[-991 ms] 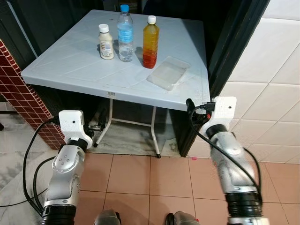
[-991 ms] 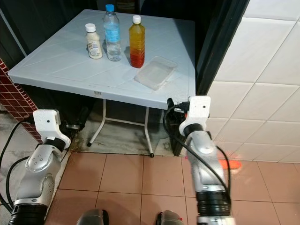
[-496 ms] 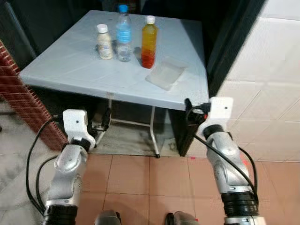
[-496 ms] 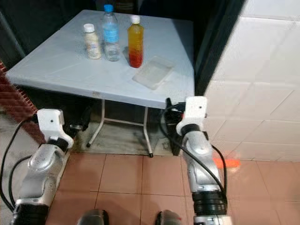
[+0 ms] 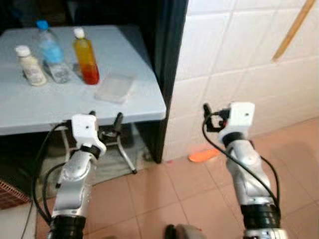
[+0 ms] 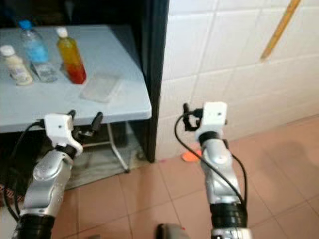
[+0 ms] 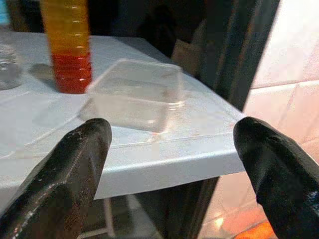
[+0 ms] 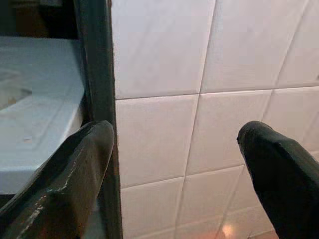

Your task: Restocking fridge

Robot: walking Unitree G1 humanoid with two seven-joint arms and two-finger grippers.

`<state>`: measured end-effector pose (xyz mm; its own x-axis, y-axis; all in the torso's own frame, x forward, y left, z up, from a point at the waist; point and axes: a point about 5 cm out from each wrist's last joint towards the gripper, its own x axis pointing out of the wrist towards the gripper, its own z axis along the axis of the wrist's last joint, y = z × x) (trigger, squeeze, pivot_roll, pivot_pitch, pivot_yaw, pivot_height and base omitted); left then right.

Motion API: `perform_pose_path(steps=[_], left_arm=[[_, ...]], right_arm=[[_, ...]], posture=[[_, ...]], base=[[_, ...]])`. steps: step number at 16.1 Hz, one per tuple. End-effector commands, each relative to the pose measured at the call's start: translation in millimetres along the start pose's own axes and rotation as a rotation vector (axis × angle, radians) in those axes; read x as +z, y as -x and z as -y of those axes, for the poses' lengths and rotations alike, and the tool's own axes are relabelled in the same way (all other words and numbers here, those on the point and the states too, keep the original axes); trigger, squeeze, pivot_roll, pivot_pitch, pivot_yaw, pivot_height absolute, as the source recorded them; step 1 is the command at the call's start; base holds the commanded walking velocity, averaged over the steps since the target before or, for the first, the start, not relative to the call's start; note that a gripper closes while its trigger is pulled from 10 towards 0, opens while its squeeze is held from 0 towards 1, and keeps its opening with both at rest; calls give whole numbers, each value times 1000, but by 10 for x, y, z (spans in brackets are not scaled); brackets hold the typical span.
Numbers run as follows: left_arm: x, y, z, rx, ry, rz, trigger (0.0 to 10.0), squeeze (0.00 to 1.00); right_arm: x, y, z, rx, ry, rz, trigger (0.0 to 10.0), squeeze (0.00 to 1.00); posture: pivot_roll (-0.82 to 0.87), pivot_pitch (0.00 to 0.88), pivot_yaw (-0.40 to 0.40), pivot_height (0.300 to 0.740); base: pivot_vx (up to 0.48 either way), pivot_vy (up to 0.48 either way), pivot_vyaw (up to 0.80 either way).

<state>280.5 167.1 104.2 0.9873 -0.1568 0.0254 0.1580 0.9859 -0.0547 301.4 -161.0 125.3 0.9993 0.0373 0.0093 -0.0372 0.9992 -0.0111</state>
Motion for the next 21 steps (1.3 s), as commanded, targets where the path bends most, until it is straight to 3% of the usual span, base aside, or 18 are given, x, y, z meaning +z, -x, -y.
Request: perform_pose_path(steps=[1, 5, 8, 11, 13, 17, 21], left_arm=[[25, 26, -71, 22, -25, 4, 10000, 0], [24, -5, -104, 28, -17, -6, 10000, 0], [38, -110, -93, 14, -26, -15, 10000, 0], [63, -130, -131, 32, -41, -34, 10000, 0], [95, -142, -146, 17, -54, 30, 10000, 0], [150, -251, -110, -22, -70, 35, 10000, 0], [142, -204, -176, 27, -57, 30, 10000, 0]], right_arm=[[34, -28, -93, 22, -5, 18, 10000, 0], [42, -36, -106, 19, 1, 30, 10000, 0], [59, -69, -83, 17, 11, 49, 10000, 0], [116, -149, -110, 13, 2, 74, 10000, 0], [104, -183, -138, 26, 12, 84, 10000, 0], [141, -250, -150, 14, 1, 104, 10000, 0], [129, -270, -180, 12, -53, 93, 10000, 0]], posture=[[26, 30, -1, 740], [11, 25, 12, 740], [27, 14, 22, 740], [31, 0, 19, 740], [27, 0, 22, 740], [30, 0, 21, 740], [42, 0, 15, 740]], base=[[461, 0, 0], [466, 0, 0], [440, 0, 0], [282, 389, 0], [0, 212, 0], [0, 0, 0], [0, 0, 0]])
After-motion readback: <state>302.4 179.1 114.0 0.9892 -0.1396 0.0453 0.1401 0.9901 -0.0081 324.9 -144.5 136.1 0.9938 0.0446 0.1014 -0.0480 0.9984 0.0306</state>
